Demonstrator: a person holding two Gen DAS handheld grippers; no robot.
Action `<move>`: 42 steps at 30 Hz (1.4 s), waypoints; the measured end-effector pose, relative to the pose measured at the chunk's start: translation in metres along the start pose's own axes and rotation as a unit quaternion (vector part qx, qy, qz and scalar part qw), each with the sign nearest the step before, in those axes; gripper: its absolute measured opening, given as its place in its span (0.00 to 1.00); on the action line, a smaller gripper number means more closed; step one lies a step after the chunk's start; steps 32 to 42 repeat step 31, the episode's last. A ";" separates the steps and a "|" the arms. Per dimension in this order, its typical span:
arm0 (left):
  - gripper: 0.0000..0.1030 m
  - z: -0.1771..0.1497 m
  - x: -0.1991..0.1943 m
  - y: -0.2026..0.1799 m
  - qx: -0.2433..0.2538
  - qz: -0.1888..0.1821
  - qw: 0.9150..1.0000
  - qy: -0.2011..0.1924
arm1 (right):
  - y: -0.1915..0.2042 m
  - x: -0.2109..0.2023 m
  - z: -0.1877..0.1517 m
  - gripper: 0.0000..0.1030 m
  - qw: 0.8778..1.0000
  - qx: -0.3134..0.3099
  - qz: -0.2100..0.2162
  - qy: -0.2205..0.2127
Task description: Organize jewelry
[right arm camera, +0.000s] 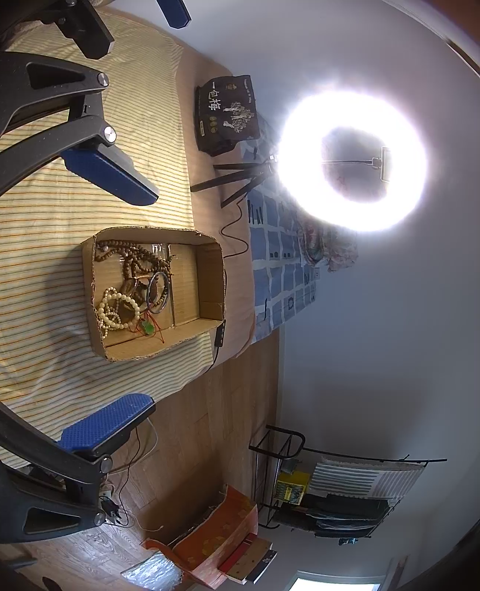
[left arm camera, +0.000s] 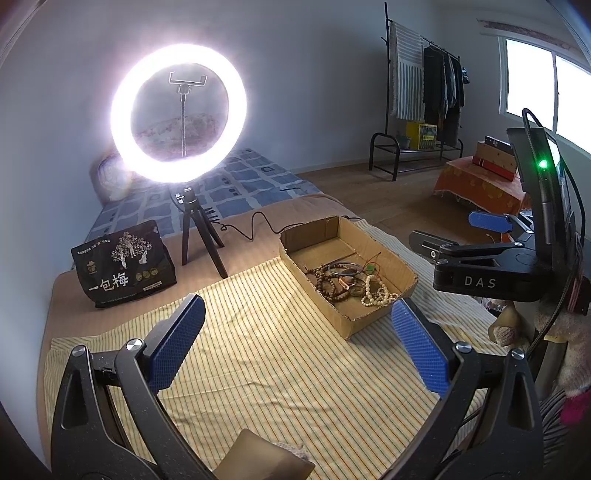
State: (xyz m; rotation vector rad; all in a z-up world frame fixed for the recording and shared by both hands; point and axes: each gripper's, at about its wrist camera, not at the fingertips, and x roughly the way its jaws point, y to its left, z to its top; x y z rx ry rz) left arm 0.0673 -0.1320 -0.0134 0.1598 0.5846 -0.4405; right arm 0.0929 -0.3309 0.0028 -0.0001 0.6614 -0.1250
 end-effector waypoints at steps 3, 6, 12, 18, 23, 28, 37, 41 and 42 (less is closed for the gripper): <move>1.00 0.002 0.000 -0.001 -0.002 0.001 1.000 0.000 | 0.000 0.000 -0.002 1.00 1.000 -0.002 -0.001 0.001; 1.00 0.001 -0.001 -0.001 -0.001 0.001 1.000 0.000 | 0.000 0.002 -0.001 1.00 1.000 -0.002 -0.001 0.002; 1.00 0.003 -0.001 -0.002 -0.001 0.004 1.000 -0.002 | 0.001 0.002 0.000 1.00 1.000 -0.002 0.000 0.002; 1.00 0.003 -0.002 -0.002 -0.002 0.006 1.000 -0.001 | 0.001 0.002 0.000 1.00 1.000 -0.002 0.000 0.002; 1.00 0.003 -0.002 0.000 -0.007 0.010 1.000 0.001 | 0.002 0.002 -0.002 1.00 1.000 -0.005 0.001 0.003; 1.00 0.001 -0.003 -0.001 -0.004 0.020 1.000 -0.009 | 0.001 0.002 -0.004 1.00 1.000 -0.008 0.000 0.005; 1.00 -0.001 -0.003 0.000 -0.003 0.026 1.000 -0.011 | 0.001 0.003 -0.004 1.00 1.000 -0.007 0.000 0.006; 1.00 -0.001 -0.003 0.000 -0.003 0.026 1.000 -0.011 | 0.001 0.003 -0.004 1.00 1.000 -0.007 0.000 0.006; 1.00 -0.001 -0.003 0.000 -0.003 0.026 1.000 -0.011 | 0.001 0.003 -0.004 1.00 1.000 -0.007 0.000 0.006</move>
